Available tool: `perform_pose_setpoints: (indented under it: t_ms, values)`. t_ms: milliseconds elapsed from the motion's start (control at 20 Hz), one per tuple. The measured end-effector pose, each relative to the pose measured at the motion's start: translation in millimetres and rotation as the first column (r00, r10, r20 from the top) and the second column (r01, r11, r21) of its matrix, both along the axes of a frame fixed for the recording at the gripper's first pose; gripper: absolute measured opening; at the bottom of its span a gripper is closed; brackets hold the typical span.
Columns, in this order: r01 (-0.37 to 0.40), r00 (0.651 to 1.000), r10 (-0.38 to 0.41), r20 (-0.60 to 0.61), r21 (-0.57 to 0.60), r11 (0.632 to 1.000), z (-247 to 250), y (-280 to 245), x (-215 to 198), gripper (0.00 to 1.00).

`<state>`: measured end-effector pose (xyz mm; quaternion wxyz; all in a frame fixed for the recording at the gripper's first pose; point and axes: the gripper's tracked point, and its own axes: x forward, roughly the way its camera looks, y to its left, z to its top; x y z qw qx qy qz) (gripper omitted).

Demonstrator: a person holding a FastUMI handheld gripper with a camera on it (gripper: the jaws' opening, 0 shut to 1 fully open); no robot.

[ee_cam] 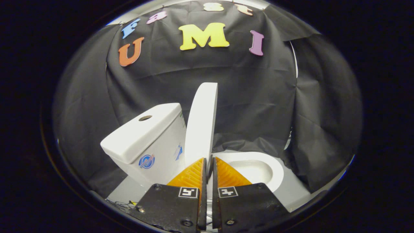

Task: Open the toilet lid.

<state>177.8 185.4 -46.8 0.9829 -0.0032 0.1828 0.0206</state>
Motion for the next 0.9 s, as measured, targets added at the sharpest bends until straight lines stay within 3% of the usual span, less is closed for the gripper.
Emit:
perform_pose_setpoints:
  t_ms: [200,900]
  values:
    - [0.001,0.999,0.003,0.035,-0.111,0.994,2,21,-1,0.10]
    - [-0.111,0.987,0.136,0.082,-0.254,0.961,-4,93,2,0.12]
